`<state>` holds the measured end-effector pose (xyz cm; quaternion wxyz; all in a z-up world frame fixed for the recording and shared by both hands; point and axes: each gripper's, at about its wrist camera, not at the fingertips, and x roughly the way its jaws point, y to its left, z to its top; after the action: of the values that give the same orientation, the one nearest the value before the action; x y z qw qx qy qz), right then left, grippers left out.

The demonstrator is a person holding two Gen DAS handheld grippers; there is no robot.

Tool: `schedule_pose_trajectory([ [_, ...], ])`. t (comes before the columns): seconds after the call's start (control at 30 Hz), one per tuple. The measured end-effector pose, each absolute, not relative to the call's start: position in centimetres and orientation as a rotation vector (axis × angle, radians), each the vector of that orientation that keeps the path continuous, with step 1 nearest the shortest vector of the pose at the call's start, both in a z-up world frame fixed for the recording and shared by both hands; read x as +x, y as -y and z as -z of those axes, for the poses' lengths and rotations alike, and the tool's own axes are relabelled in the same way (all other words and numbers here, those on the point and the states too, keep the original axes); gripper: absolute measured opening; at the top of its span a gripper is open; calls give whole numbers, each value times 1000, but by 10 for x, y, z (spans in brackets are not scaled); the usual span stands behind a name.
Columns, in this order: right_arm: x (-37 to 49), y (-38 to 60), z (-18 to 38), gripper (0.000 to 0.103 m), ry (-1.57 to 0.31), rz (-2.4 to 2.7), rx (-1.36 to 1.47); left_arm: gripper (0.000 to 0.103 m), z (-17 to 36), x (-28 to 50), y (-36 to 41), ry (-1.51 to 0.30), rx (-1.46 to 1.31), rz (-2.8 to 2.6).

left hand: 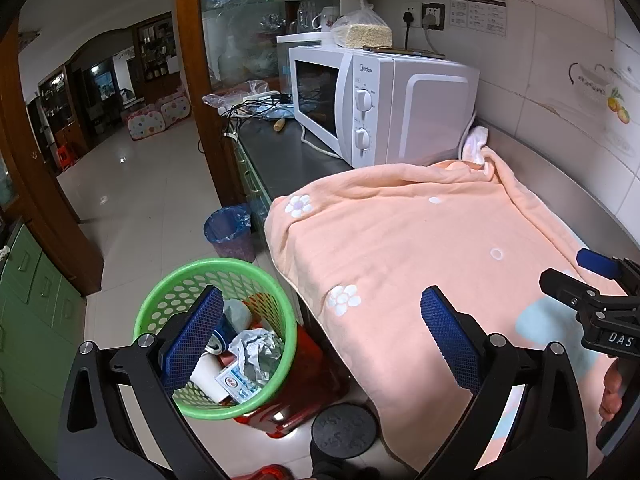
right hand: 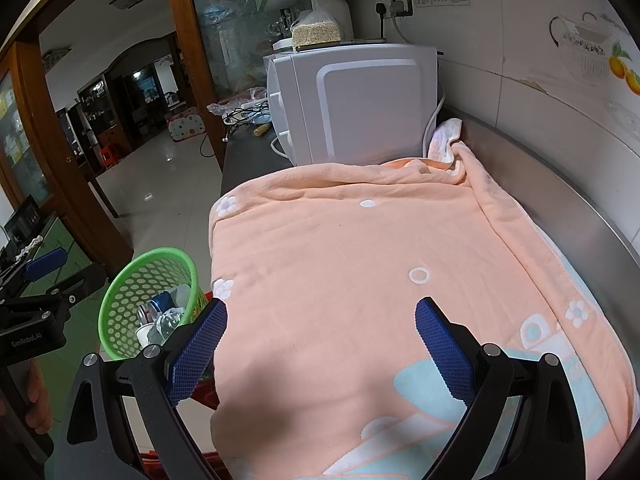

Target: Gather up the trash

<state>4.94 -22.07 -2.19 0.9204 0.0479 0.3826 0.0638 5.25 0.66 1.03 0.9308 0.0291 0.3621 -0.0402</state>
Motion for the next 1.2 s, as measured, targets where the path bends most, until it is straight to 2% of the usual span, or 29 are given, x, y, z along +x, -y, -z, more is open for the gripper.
schedule_pose_trajectory([
  [1.2,44,212,10,92,-731,-167,76,98,-19,52,-16,-706,33,28],
])
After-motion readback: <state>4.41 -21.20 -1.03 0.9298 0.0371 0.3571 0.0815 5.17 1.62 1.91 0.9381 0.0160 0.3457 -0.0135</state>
